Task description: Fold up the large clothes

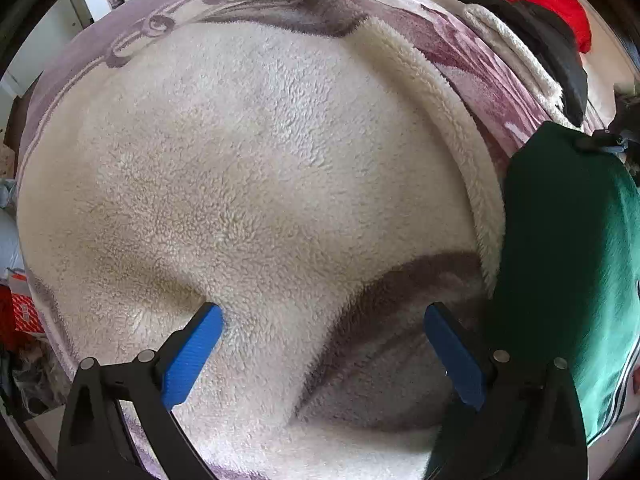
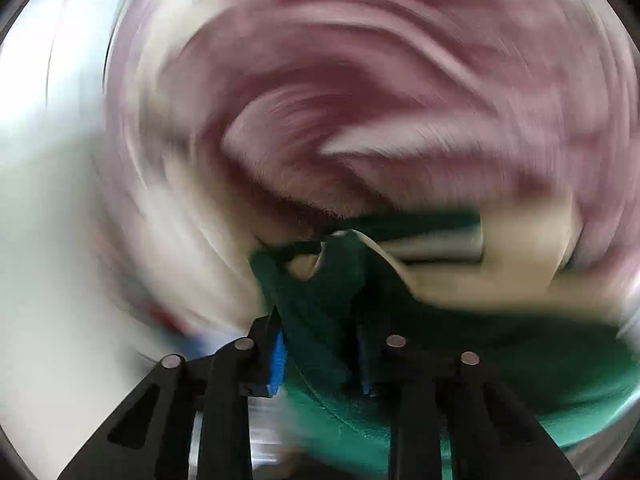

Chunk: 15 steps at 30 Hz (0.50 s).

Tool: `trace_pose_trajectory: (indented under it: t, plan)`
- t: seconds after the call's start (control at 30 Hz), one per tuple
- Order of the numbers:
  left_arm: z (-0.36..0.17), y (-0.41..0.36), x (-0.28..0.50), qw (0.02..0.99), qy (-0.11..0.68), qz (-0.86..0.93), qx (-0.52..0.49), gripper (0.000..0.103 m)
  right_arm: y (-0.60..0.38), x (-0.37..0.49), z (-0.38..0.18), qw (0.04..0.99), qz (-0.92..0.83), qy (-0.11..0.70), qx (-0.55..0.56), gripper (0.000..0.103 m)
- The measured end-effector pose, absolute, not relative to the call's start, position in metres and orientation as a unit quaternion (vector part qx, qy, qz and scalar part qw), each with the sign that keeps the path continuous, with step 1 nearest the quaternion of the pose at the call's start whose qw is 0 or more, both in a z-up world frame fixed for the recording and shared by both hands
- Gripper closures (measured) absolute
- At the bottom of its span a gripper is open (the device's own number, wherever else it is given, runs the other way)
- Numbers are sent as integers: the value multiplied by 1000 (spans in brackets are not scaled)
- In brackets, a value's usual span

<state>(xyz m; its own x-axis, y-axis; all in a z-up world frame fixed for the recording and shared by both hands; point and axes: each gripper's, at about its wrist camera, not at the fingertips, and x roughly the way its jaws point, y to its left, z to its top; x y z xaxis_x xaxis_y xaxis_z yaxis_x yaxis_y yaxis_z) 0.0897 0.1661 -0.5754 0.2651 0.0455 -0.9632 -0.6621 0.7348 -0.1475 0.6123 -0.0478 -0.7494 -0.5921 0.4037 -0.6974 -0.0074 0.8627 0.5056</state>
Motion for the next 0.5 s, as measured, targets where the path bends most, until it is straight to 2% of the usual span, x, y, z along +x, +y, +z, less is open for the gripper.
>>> trace_pose_trajectory:
  t: [0.07,0.13,0.17,0.2,0.23,0.27,0.3,0.4,0.5]
  plan:
    - [-576,167,86,746,556,234,-284,0,-82,616,-770,395,194,870,224,75]
    - [-576,172,83,746,552,230,-293,0,-84,620,-766,399,216,868,200,72]
    - [-575,173,81,747,550,228,-295,0,-76,621,-752,413,239,864,162,64]
    - [-574,173,80,747,549,227,-297,0,-68,624,-737,430,257,857,122,48]
    - [-575,175,78,747,549,227,-299,0,-58,627,-718,461,273,841,74,40]
    - [-575,175,78,746,548,229,-301,0,-48,631,-697,504,287,814,24,26]
    - [-577,177,77,745,549,229,-303,0,-37,631,-678,540,305,784,-23,22]
    - [-579,180,73,743,547,230,-309,0,-4,621,-668,548,343,755,-115,22]
    - [-580,179,78,743,549,229,-306,0,26,592,-692,509,364,751,-210,22]
